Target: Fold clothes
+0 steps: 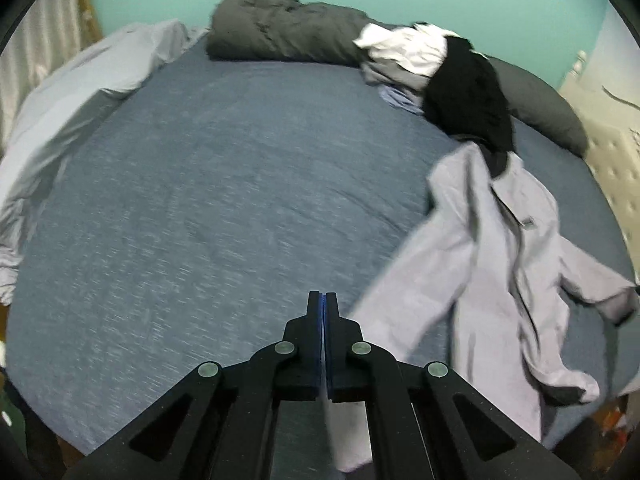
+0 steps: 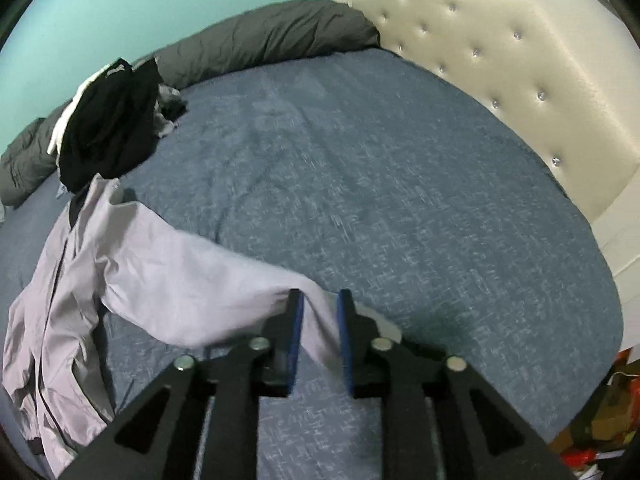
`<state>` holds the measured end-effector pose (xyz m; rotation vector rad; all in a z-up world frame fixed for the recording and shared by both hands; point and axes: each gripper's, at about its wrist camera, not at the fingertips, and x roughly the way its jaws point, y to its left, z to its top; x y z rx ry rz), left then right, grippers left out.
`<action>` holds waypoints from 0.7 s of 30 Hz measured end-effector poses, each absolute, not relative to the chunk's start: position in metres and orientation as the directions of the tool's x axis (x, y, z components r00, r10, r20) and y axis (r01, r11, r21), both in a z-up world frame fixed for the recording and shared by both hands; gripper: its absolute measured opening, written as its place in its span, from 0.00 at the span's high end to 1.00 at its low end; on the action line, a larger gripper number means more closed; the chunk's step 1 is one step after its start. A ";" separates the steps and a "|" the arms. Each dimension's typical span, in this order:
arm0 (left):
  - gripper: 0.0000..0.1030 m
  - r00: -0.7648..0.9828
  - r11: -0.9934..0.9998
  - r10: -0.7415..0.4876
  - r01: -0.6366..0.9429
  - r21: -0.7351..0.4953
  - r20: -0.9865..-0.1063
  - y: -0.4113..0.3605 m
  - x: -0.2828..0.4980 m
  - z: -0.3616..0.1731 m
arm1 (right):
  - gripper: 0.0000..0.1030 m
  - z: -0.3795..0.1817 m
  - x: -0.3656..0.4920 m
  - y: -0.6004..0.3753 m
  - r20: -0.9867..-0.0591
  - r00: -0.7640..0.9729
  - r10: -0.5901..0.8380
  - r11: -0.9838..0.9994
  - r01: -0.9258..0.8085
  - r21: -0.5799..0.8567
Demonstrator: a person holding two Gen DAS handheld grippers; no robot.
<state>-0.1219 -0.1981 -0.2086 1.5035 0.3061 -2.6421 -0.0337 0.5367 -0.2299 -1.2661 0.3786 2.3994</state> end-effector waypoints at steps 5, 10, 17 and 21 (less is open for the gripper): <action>0.69 -0.452 -0.969 0.166 0.091 -0.230 -0.876 -0.143 -0.112 -0.240 | 0.63 -0.240 -0.026 0.505 -0.818 -0.558 0.141 -0.901 -0.414 0.128; 0.57 -0.364 -0.956 0.265 0.024 -0.293 -0.893 -0.087 -0.101 -0.282 | 0.56 -0.279 -0.028 0.440 -0.839 -0.519 -0.166 -0.922 -0.220 0.318; 0.50 -0.308 -0.940 0.321 0.012 -0.341 -0.896 -0.054 -0.086 -0.305 | 0.51 -0.343 -0.028 0.336 -0.835 -0.345 -0.428 -0.888 -0.013 0.460; 0.45 -0.311 -0.934 0.335 0.016 -0.357 -0.890 -0.047 -0.079 -0.307 | 0.46 -0.371 -0.029 0.311 -0.827 -0.300 -0.476 -0.859 -0.044 0.510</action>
